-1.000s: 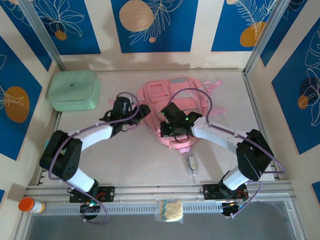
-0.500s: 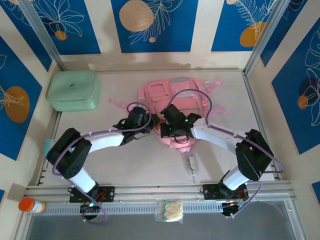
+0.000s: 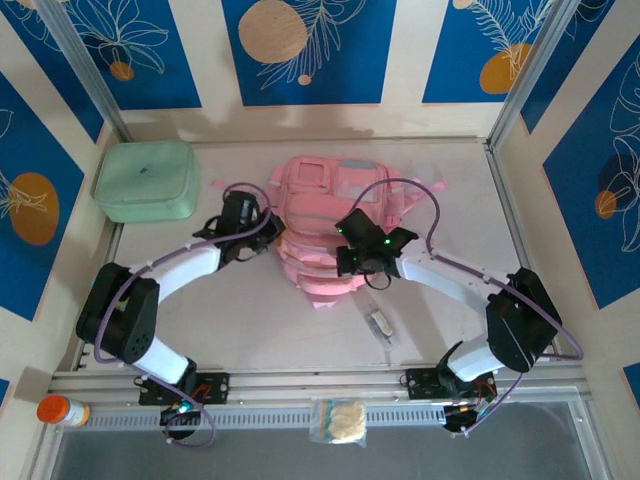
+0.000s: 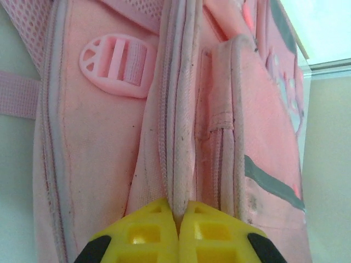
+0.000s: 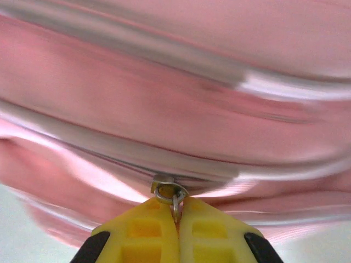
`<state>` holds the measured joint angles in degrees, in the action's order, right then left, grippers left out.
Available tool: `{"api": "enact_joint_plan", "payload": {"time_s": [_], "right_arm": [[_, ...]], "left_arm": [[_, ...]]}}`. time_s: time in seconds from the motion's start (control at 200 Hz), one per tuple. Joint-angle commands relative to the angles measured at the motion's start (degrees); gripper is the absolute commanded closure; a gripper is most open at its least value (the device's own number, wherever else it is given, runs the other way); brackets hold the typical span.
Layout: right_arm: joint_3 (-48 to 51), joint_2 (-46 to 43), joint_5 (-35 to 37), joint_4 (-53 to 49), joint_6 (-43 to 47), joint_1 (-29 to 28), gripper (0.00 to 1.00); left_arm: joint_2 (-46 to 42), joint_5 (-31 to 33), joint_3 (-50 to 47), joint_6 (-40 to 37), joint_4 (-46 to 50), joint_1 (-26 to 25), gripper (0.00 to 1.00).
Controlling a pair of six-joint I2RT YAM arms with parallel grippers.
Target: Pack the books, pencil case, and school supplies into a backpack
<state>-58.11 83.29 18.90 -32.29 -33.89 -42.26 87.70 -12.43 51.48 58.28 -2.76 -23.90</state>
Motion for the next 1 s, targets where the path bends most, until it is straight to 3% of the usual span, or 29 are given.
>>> {"api": "enact_joint_plan", "payload": {"time_s": [0.0,0.07,0.23,0.32,0.44,0.59,0.685,0.995], "right_arm": [[-1.8,-0.4,2.2,-6.3,1.6,-1.1,1.00],[-5.5,2.6,0.4,-6.3,0.7,-3.6,1.00],[-7.3,6.1,-3.8,-1.2,-1.7,-4.8,1.00],[-6.8,6.3,-4.5,0.2,-1.9,-5.0,1.00],[-5.6,5.7,-5.0,1.7,-2.5,-5.3,1.00],[-4.8,5.9,-4.6,2.3,-2.8,-5.3,1.00],[-4.9,5.9,-4.4,2.6,-2.5,-5.5,1.00],[-4.6,5.6,-3.0,3.5,-2.2,-5.7,1.00]], "left_arm": [[0.7,-2.6,5.1,-7.8,2.7,4.1,1.00],[1.5,-3.0,6.3,-8.5,3.2,4.2,1.00],[-1.2,-4.7,3.8,-8.1,0.9,4.2,0.57],[-6.3,-3.1,-0.7,-3.5,1.0,3.5,0.47],[-11.9,-3.7,-9.4,8.7,-8.8,0.0,0.40],[-16.9,9.4,-10.6,14.6,-5.6,-10.3,0.33],[-15.2,14.2,-10.3,19.4,-7.1,-15.8,0.30],[-9.9,26.4,-11.1,32.3,-7.3,-23.4,0.30]]}}
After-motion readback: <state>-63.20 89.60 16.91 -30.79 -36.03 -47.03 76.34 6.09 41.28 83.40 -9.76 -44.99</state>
